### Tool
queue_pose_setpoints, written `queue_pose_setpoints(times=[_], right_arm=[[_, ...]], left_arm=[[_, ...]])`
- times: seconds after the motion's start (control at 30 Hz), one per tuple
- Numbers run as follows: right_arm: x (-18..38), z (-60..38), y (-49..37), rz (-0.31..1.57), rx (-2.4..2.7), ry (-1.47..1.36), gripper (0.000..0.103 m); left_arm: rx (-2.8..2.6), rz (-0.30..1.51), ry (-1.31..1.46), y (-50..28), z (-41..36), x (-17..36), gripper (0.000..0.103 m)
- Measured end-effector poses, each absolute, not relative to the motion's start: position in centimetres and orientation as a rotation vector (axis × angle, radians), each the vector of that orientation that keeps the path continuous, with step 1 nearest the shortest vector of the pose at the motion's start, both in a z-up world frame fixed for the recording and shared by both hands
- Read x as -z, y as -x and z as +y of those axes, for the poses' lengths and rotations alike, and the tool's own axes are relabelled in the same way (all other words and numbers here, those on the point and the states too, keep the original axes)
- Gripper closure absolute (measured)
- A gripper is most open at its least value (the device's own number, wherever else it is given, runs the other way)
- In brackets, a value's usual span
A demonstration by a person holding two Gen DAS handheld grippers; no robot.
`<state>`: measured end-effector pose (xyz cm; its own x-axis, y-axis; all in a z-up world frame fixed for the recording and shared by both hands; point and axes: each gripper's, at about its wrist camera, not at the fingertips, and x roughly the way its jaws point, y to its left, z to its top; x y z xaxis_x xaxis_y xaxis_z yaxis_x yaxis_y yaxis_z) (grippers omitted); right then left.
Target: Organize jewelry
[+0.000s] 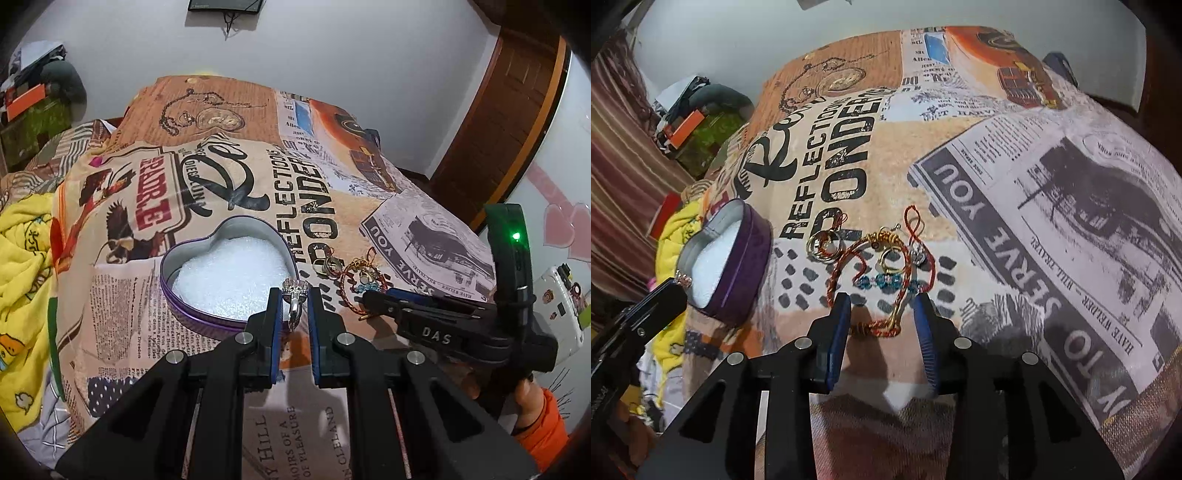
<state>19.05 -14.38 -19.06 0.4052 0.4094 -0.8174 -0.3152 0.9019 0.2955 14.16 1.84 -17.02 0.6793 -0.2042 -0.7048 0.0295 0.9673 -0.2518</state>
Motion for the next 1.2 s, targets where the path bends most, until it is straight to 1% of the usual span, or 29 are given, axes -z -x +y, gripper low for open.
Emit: queue_pose_setpoints(times=[0.03, 0.07, 0.1, 0.13, 0.17, 0.23, 0.47, 0.7, 0.97, 1.2], right_arm=[[19.1, -14.2, -19.0, 1.045, -0.452, -0.082, 0.071], [19.2, -14.0, -19.0, 1.035, -0.44, -0.063, 0.078], [19.2, -13.9, -19.0, 1.03, -0.431, -0.046, 0.088], [19.3, -13.8, -19.1, 1.023, -0.43, -0.035, 0.092], [19.3, -13.9, -19.2, 1.022, -0.429, -0.034, 0.096], [19.2, -14.2, -19.2, 1.014, -0.428, -0.035, 0.1], [17.6, -15.2, -18.0, 0.97, -0.412, -0.027, 0.1], [14.2, -16.3, -16.5, 0.893, -0.416, -0.052, 0.1], [10.9, -15.4, -15.3, 0.814, -0.455, -0.08, 0.1], [9.3, -13.5, -14.6, 0.766, -0.51, -0.087, 0.1]], left_arm=[[0.133, 0.816, 0.228, -14.2, 1.8, 17.1, 0.091], [0.133, 0.817, 0.229, -14.2, 1.8, 17.2, 0.091], [0.133, 0.818, 0.231, -14.2, 1.9, 17.3, 0.091], [0.134, 0.819, 0.232, -14.2, 1.9, 17.3, 0.091], [0.133, 0.82, 0.232, -14.2, 1.9, 17.4, 0.091], [0.131, 0.82, 0.23, -14.2, 1.8, 17.4, 0.091], [0.128, 0.801, 0.209, -13.7, 1.5, 16.6, 0.091], [0.122, 0.765, 0.199, -12.5, 1.5, 14.9, 0.091], [0.102, 0.714, 0.178, -11.1, 2.1, 12.6, 0.091], [0.082, 0.672, 0.162, -10.1, 3.5, 10.9, 0.091]])
